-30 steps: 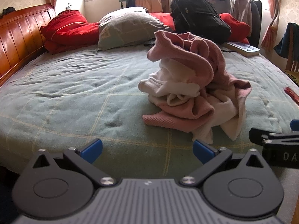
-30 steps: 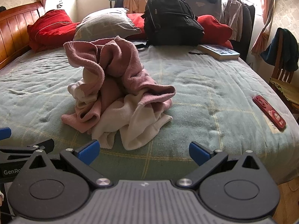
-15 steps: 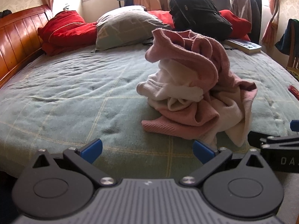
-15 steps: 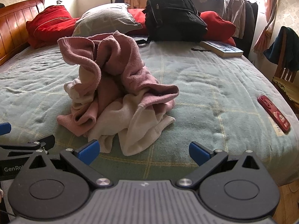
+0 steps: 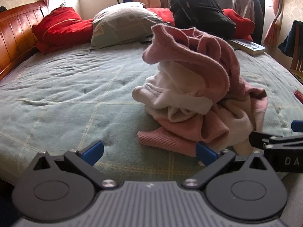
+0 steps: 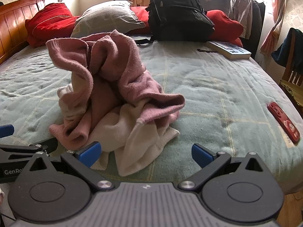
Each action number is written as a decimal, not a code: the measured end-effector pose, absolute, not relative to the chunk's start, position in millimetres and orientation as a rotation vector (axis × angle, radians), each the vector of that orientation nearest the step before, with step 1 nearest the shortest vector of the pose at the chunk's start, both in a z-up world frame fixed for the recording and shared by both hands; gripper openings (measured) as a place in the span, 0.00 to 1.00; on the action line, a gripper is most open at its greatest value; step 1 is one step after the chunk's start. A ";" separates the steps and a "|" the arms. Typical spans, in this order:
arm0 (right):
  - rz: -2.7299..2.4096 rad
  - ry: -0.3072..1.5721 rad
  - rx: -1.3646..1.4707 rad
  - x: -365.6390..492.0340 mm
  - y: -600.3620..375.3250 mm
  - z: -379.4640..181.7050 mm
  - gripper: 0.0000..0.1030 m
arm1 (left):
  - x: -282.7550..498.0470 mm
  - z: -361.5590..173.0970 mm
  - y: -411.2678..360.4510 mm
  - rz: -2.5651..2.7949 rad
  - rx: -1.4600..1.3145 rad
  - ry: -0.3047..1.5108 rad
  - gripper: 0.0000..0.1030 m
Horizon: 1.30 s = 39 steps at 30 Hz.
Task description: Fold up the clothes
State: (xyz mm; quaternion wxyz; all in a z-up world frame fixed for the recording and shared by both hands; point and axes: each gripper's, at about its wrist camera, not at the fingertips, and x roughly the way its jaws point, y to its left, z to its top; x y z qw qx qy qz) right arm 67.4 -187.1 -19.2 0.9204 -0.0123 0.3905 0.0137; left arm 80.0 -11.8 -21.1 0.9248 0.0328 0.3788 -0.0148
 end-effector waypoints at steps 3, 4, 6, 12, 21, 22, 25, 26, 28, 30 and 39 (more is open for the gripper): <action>0.032 0.813 -0.027 78.5 -187.8 -22.2 1.00 | 89.5 -21.8 -13.2 -0.031 0.072 0.780 0.99; 0.030 0.817 -0.028 82.5 -188.2 -22.9 1.00 | 93.1 -21.5 -13.7 -0.032 0.072 0.780 0.99; 0.028 0.823 -0.026 90.0 -189.7 -23.5 1.00 | 100.3 -20.8 -14.8 -0.035 0.074 0.780 0.99; 0.029 0.833 -0.011 107.7 -196.8 -22.2 1.00 | 124.7 -17.6 -20.3 -0.048 0.070 0.782 0.99; 0.041 0.840 0.003 126.6 -204.9 -24.3 1.00 | 153.0 -20.0 -14.3 -0.008 0.060 0.804 0.99; 0.043 0.843 0.007 128.9 -205.3 -25.6 1.00 | 154.7 -21.0 -10.3 -0.003 0.049 0.807 0.99; 0.051 0.855 0.012 135.5 -203.5 -30.6 1.00 | 157.9 -25.4 0.4 -0.001 0.021 0.810 0.99; 0.055 0.858 0.011 137.6 -202.3 -32.4 1.00 | 158.5 -27.2 3.3 -0.005 0.014 0.807 0.99; 0.061 0.862 0.003 141.0 -198.5 -36.6 1.00 | 158.2 -31.3 7.7 -0.034 -0.007 0.796 0.99; 0.072 0.840 -0.013 141.0 -194.8 -41.0 1.00 | 157.4 -36.8 12.8 -0.075 -0.043 0.785 0.99; 0.208 0.849 0.181 147.6 -219.9 -69.4 1.00 | 157.3 -48.4 0.0 -0.126 0.059 0.744 1.00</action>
